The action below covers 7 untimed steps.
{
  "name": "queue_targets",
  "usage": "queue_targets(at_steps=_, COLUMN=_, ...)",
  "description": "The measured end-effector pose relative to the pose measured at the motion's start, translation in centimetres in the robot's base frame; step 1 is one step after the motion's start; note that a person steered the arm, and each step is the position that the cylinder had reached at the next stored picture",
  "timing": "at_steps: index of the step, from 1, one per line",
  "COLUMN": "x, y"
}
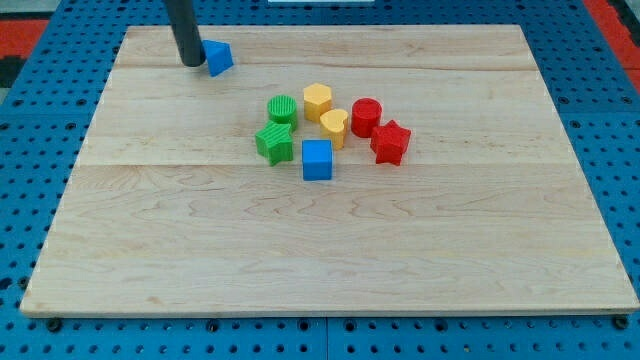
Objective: Slide the blue triangle to above the green circle
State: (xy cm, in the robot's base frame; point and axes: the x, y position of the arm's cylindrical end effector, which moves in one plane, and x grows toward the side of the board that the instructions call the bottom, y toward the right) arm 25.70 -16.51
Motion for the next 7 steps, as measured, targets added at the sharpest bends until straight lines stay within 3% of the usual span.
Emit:
queue_targets(at_steps=3, x=-3.5, y=5.3)
queue_targets(at_steps=5, x=-0.4, y=11.6)
queue_targets(at_steps=7, x=2.2, y=9.7)
